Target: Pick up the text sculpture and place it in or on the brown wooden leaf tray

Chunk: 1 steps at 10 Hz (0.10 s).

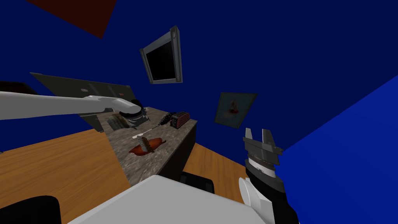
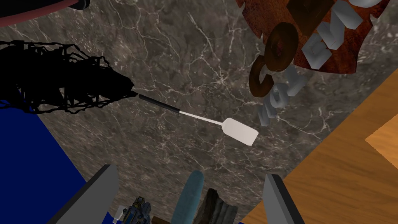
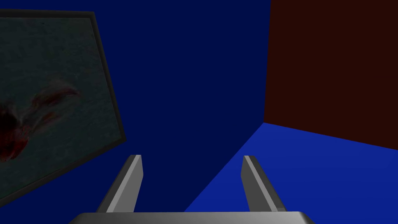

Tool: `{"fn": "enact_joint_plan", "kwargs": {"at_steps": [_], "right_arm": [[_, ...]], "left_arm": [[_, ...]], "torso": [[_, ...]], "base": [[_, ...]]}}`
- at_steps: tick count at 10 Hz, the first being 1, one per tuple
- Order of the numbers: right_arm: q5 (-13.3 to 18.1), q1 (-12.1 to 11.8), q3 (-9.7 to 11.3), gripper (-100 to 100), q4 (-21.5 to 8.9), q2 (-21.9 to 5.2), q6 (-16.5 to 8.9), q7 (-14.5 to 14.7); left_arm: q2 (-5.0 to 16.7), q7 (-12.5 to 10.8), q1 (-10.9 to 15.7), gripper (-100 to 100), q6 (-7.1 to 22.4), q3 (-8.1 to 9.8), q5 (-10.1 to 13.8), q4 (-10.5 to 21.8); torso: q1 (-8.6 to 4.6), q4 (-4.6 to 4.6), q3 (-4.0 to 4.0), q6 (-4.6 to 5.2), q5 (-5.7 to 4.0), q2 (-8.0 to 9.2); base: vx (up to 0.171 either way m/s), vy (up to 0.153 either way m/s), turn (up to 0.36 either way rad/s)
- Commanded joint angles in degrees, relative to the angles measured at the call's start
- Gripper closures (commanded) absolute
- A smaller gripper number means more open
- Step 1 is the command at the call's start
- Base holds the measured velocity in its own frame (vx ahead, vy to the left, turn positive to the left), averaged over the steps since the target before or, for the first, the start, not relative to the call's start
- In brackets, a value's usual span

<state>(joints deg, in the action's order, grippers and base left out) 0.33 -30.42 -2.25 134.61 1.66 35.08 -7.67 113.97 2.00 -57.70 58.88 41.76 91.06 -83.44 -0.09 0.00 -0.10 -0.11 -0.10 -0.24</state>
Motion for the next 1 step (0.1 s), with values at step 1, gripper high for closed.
{"fn": "enact_joint_plan", "kwargs": {"at_steps": [1], "right_arm": [[0.0,0.0,0.0,0,0.0,0.0,0.0,0.0]], "left_arm": [[0.0,0.0,0.0,0,0.0,0.0,0.0,0.0]], "torso": [[0.0,0.0,0.0,0.0,0.0,0.0]], "base": [[0.0,0.0,0.0]]}}
